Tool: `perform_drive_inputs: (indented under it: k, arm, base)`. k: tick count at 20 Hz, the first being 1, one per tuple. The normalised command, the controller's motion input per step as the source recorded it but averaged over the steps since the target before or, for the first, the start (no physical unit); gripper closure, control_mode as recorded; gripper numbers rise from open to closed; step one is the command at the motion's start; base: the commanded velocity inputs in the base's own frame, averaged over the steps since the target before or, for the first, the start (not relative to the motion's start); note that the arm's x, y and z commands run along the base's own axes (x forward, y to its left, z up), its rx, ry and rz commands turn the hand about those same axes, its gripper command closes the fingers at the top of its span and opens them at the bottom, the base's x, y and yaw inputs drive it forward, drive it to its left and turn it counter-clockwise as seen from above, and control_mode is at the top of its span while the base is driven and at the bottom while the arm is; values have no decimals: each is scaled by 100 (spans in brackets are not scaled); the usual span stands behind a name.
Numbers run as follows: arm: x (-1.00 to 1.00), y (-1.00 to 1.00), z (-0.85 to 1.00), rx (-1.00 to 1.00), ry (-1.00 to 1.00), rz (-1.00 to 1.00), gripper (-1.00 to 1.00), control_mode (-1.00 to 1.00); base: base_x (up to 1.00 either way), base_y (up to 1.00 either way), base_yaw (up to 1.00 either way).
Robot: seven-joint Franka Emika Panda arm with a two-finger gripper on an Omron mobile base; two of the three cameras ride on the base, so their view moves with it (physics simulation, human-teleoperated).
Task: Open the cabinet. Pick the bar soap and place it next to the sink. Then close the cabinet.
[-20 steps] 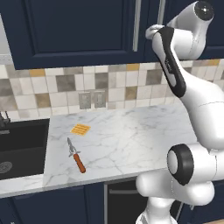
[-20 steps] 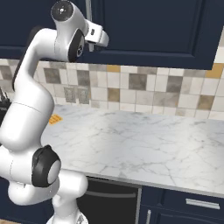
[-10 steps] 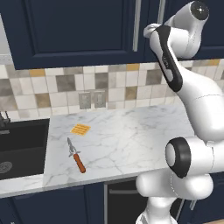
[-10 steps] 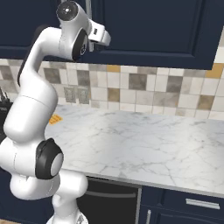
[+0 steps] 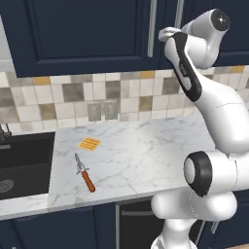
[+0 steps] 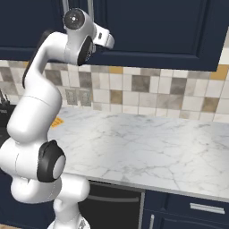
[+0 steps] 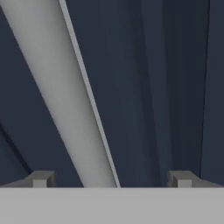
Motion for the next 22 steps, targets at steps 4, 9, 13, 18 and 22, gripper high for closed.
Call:
perform_drive_inputs:
  k: [4,9,13,18,22]
  arm:
    - [45,0,-23,0,-9,0,-100,-100]
    - [47,7,-4,0,0,0,-100,-100]
    - [55,6,-21,0,-1,0,-100,-100]
    - [10,0,-4,0,0,-1,-100,-100]
    - [0,0,0,0,0,0,100,-100]
  base:
    - [0,0,0]
    - [0,0,0]
    - [0,0,0]
    - [0,0,0]
    - [0,0,0]
